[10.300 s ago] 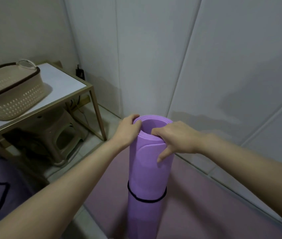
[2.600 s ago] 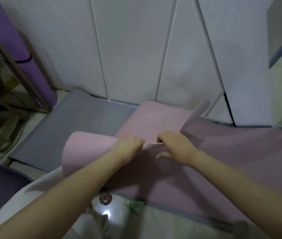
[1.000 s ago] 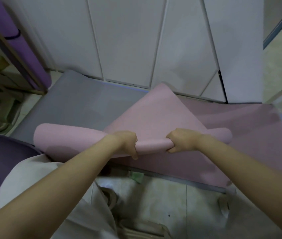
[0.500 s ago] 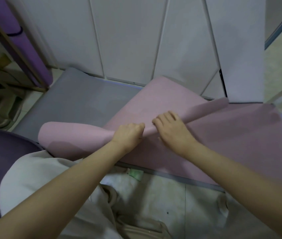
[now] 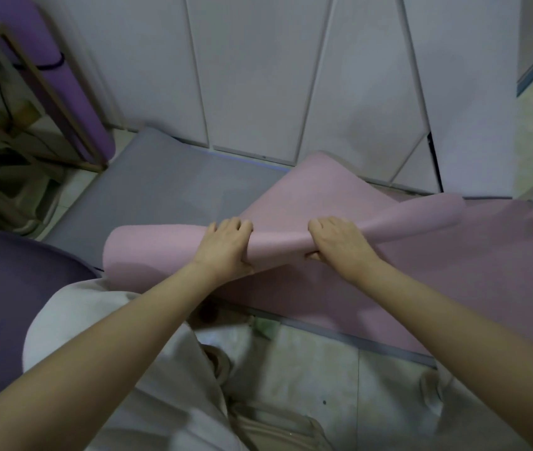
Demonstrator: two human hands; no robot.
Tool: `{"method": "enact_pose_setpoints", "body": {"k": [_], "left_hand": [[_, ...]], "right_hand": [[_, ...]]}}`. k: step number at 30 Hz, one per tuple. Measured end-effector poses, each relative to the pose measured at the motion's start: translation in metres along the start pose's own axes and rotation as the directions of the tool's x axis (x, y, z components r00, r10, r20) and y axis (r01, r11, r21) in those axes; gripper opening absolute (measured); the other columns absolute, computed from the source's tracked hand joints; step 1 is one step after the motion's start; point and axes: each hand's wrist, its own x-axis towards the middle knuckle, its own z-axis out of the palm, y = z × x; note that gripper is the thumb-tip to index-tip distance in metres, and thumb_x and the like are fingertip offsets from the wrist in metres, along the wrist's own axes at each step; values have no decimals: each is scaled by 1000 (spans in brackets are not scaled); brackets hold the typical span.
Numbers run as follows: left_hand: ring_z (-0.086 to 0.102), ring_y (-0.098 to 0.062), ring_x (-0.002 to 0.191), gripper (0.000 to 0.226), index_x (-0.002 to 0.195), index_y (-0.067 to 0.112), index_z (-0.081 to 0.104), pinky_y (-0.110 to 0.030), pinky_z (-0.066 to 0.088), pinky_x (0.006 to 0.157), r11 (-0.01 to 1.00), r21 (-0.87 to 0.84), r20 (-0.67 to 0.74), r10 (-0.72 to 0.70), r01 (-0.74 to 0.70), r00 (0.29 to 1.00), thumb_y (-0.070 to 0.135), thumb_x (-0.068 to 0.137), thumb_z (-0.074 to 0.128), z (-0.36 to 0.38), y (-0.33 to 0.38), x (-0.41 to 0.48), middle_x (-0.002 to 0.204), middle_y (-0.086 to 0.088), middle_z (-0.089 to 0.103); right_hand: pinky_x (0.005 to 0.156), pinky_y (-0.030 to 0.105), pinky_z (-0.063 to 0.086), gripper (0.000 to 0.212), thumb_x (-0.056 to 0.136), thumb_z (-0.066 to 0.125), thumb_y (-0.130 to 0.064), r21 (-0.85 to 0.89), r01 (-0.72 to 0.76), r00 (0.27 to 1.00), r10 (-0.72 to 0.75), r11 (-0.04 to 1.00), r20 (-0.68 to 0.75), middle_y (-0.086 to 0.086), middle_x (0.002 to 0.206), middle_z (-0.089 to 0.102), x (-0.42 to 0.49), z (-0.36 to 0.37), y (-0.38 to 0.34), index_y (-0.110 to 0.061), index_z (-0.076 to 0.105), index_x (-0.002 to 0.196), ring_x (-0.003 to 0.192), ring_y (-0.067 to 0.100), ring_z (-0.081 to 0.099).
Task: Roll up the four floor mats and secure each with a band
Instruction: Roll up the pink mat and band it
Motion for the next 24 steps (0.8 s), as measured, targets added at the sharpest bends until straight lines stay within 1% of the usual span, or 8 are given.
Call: {"method": "enact_pose_setpoints", "body": {"k": [3,6,8,11,13,17,20,24], "left_hand": [[64,-29,75,39,88,11,55,-29,39,59,990,134,-99,65,-51,993,26,64,82,-12,-3,1,84,-10,65],[50,-24,30,49,56,14,51,-16,18,38,965,232,-226,178,-125,958,4,27,88,-21,-9,-2,43,-2,52],[54,-26,34,42,61,12,53,-18,21,36,952,276,-233,202,-135,951,0,35,84,-32,-6,-5,48,-4,55],[65,-35,84,18,96,9,55,-33,33,56,970,217,-120,133,-104,984,3,79,56,-45,0,-8,94,-12,66],[62,-36,97,19,102,11,54,-33,33,64,983,175,-31,65,-58,997,6,84,49,-51,0,-10,105,-13,64],[59,-34,101,20,103,12,59,-31,35,68,987,144,64,56,-64,996,17,84,55,-53,-3,-14,109,-12,63],[59,-32,99,20,101,12,61,-29,36,69,993,74,143,80,-92,987,22,83,58,-50,-6,-16,107,-11,64],[57,-27,88,25,97,10,61,-26,38,67,987,-138,376,131,-84,917,28,80,69,-45,-7,-14,96,-10,62]], "right_hand": [[52,28,41,60,29,92,-35,-43,-56,998,56,998,-1,5,62,56,3,3,-7,-12,56,70,55,25,56],[64,33,30,53,38,90,-26,-45,-85,994,81,995,-75,7,69,56,8,-1,-11,-10,57,78,62,28,56],[66,34,27,48,46,87,-22,-29,-54,991,50,998,-126,8,73,56,10,0,-16,-10,58,82,66,29,55],[62,35,32,49,50,88,-30,-9,-25,989,24,1000,-149,6,72,57,15,0,-17,-11,56,81,64,28,56],[48,29,39,54,44,92,-38,28,46,992,-43,999,-115,6,64,59,18,-2,-12,-11,56,75,55,27,59],[37,20,36,53,41,92,-45,9,128,992,-128,992,9,6,54,62,23,-17,-11,-12,58,67,45,27,60],[66,32,45,38,79,67,-44,43,128,976,-134,991,172,15,93,69,24,-25,-16,-10,63,96,88,33,65],[75,32,43,35,85,59,-42,137,129,917,-170,982,360,14,103,67,20,-34,-20,-10,64,98,100,31,60]]}}
